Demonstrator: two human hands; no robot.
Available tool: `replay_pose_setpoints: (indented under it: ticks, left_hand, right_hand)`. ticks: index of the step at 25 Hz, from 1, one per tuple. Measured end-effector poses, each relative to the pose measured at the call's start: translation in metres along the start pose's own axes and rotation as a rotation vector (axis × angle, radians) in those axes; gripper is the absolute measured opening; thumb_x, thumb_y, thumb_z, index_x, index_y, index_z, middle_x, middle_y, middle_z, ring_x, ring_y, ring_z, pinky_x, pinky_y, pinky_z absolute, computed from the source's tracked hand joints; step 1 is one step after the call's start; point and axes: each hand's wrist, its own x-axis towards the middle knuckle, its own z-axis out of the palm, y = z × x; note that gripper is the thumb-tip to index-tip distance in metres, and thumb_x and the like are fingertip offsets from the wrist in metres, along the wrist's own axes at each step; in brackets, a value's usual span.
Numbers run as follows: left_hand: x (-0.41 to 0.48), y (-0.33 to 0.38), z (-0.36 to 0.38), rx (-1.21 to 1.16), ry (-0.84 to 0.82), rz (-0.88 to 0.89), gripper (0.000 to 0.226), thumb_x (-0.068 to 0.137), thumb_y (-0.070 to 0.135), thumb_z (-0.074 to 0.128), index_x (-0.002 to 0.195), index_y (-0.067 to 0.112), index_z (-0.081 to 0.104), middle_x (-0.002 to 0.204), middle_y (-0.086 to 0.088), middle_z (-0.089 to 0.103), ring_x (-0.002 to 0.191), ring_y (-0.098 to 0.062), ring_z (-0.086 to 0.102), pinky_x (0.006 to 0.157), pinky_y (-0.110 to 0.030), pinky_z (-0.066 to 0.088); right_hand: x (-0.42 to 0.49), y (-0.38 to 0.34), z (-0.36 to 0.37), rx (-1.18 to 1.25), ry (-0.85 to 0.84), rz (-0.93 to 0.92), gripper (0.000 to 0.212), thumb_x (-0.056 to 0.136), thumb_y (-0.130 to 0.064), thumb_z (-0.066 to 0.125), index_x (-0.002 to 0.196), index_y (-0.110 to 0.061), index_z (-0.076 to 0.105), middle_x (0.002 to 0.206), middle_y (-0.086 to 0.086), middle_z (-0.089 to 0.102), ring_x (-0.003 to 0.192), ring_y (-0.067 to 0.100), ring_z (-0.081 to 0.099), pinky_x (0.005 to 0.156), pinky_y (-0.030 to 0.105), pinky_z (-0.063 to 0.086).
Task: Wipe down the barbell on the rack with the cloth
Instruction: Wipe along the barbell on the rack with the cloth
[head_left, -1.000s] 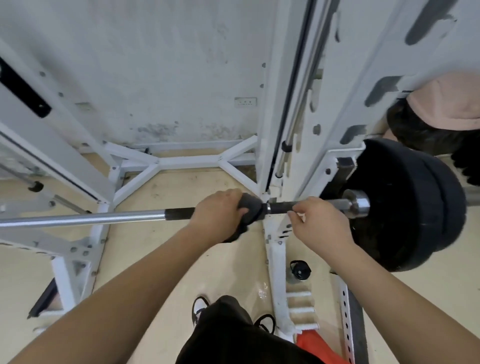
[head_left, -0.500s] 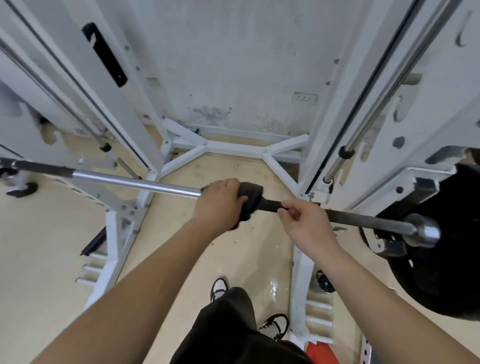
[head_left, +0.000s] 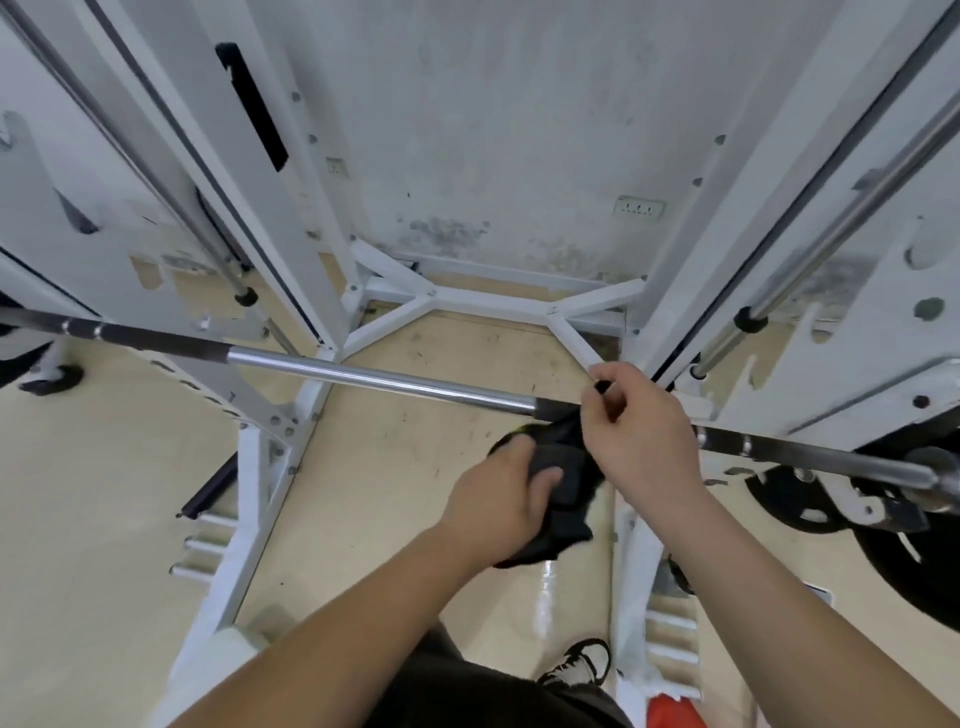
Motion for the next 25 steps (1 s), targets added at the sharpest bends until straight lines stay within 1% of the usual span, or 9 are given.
replay_pose_setpoints:
  ticks: [2,5,8,12,15,17,19,23,25]
  left_hand:
    - [-0.011,-0.047,-0.037,-0.217,0.123,-0.228,0.026,0.103,0.038,0.054,0.093,0.014,0.050,0.080,0.000,0.060,0.078,-0.027,0.061,0.062,-0.033,0.038]
    - [-0.017,-0.103,-0.099,-0.499,0.304,-0.486,0.029,0.103,0.041,0.053,0.097,0.013,0.057,0.090,-0.001,0.065,0.084,-0.019,0.063,0.065,-0.028,0.043]
    - [-0.025,-0.142,-0.152,-0.671,0.399,-0.624,0.032,0.103,0.046,0.051,0.098,0.015,0.059,0.098,-0.005,0.069,0.090,-0.019,0.067,0.074,-0.032,0.053]
    - [-0.033,-0.171,-0.238,-0.512,0.615,-0.583,0.031,0.100,0.048,0.053,0.084,0.021,0.054,0.081,0.003,0.063,0.076,-0.014,0.061,0.064,-0.031,0.045]
    - [-0.014,-0.203,-0.284,-0.125,0.783,-0.404,0.037,0.097,0.047,0.057,0.080,0.017,0.047,0.077,0.002,0.054,0.072,-0.018,0.053,0.060,-0.034,0.039]
    - [0.004,-0.237,-0.286,0.143,0.659,-0.382,0.035,0.096,0.048,0.057,0.084,0.015,0.052,0.085,0.001,0.057,0.081,-0.023,0.053,0.069,-0.039,0.044]
    - [0.016,-0.272,-0.281,0.288,0.460,-0.343,0.036,0.098,0.051,0.053,0.096,0.016,0.062,0.094,0.000,0.066,0.093,-0.026,0.060,0.084,-0.043,0.050]
    - [0.005,-0.293,-0.304,-0.066,0.418,-0.323,0.027,0.109,0.033,0.043,0.106,0.024,0.068,0.100,0.007,0.070,0.098,-0.016,0.063,0.090,-0.036,0.051]
    - [-0.009,-0.311,-0.318,-0.017,0.472,-0.347,0.020,0.102,0.023,0.055,0.116,0.022,0.070,0.120,0.005,0.070,0.114,-0.017,0.062,0.097,-0.032,0.051]
  right_hand:
    - [-0.002,-0.041,0.037,0.064,-0.066,-0.016,0.020,0.094,-0.032,0.059,0.113,-0.029,0.067,0.070,-0.010,0.059,0.068,0.008,0.058,0.070,0.030,0.051]
    - [-0.006,-0.100,0.103,0.173,-0.162,0.016,0.008,0.093,-0.030,0.063,0.100,-0.032,0.068,0.068,-0.011,0.060,0.065,0.004,0.058,0.067,0.023,0.047]
    - [-0.009,-0.149,0.157,0.281,-0.257,0.035,0.009,0.091,-0.026,0.066,0.089,-0.035,0.068,0.074,-0.010,0.069,0.071,0.003,0.065,0.072,0.028,0.053]
    - [-0.003,-0.198,0.194,0.337,-0.370,0.024,0.011,0.091,-0.023,0.066,0.087,-0.031,0.073,0.082,0.000,0.074,0.078,0.023,0.070,0.078,0.044,0.060]
    - [0.019,-0.228,0.221,0.342,-0.395,-0.007,0.010,0.091,-0.025,0.067,0.092,-0.032,0.074,0.082,-0.001,0.073,0.079,0.020,0.070,0.073,0.038,0.059]
    - [0.033,-0.241,0.239,0.277,-0.401,-0.092,0.012,0.091,-0.024,0.068,0.101,-0.027,0.075,0.087,-0.008,0.071,0.080,0.008,0.066,0.075,0.025,0.052]
    - [0.050,-0.252,0.260,0.143,-0.413,-0.262,0.022,0.091,-0.023,0.068,0.112,-0.023,0.071,0.102,-0.011,0.065,0.089,0.005,0.060,0.083,0.024,0.050]
    - [0.074,-0.282,0.301,-0.011,-0.572,-0.591,0.053,0.088,-0.032,0.071,0.139,-0.023,0.057,0.141,-0.007,0.051,0.129,0.014,0.047,0.104,0.034,0.047]
    - [0.073,-0.294,0.324,-0.153,-0.633,-0.656,0.068,0.086,-0.049,0.069,0.147,-0.029,0.047,0.148,-0.005,0.046,0.137,0.019,0.036,0.104,0.040,0.046]
